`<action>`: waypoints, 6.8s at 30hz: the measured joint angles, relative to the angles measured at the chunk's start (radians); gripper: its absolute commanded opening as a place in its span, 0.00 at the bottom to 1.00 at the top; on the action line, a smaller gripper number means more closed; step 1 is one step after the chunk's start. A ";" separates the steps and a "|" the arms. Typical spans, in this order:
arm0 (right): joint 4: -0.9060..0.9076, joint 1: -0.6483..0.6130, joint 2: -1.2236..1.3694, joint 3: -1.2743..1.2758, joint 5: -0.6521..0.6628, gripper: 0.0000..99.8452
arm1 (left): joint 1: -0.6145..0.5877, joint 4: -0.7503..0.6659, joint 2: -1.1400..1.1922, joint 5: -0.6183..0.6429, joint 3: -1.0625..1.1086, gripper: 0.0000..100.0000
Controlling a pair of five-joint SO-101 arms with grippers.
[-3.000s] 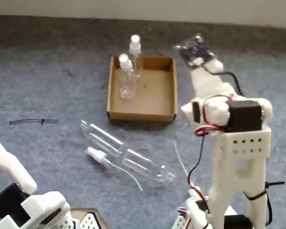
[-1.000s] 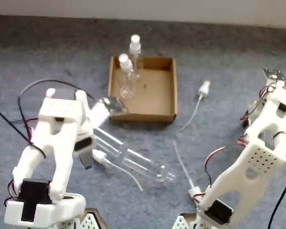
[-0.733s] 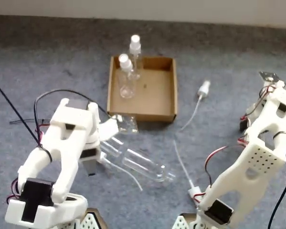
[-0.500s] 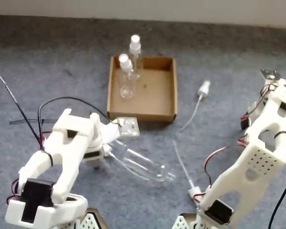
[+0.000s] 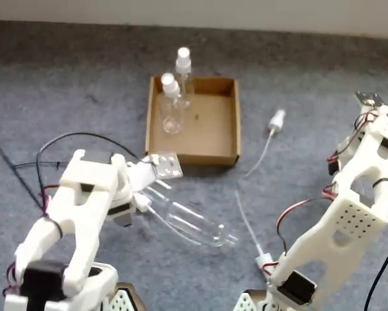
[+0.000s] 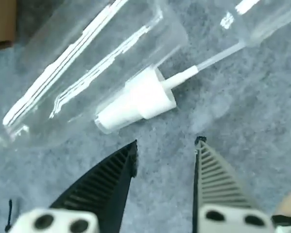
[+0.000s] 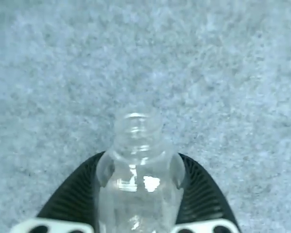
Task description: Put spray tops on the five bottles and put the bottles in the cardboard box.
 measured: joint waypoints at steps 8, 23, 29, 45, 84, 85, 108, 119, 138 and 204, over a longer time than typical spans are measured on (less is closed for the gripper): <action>0.052 0.000 0.000 0.000 0.000 0.01 | -0.084 0.106 -0.339 0.489 -0.023 0.19; 0.097 -0.002 0.000 0.000 -0.031 0.01 | -0.008 -0.064 -0.060 1.215 0.021 0.18; 0.097 -0.002 0.000 0.000 -0.031 0.01 | -0.008 -0.143 -0.026 1.364 0.021 0.18; 0.107 -0.002 0.000 0.000 -0.031 0.01 | 0.061 -0.153 -0.020 1.412 0.149 0.18; -0.017 -0.523 -1.013 0.157 -0.462 0.01 | -0.600 0.072 -0.020 0.980 -0.568 0.04; -0.054 -0.554 -1.048 0.209 -0.465 0.01 | -0.585 0.098 -0.020 0.980 -0.611 0.04; -0.760 -0.341 -1.794 1.619 -0.141 0.00 | -0.095 0.356 -0.548 1.040 -0.835 0.04; -0.769 -0.014 -0.980 1.303 0.058 0.01 | -0.095 0.361 -0.548 1.040 -0.637 0.04; -0.330 0.008 -0.575 0.801 0.107 0.25 | -0.095 0.396 -0.548 0.993 -0.637 0.04; -0.350 -0.008 -0.574 0.858 0.152 0.17 | -0.095 0.396 -0.548 0.993 -0.637 0.04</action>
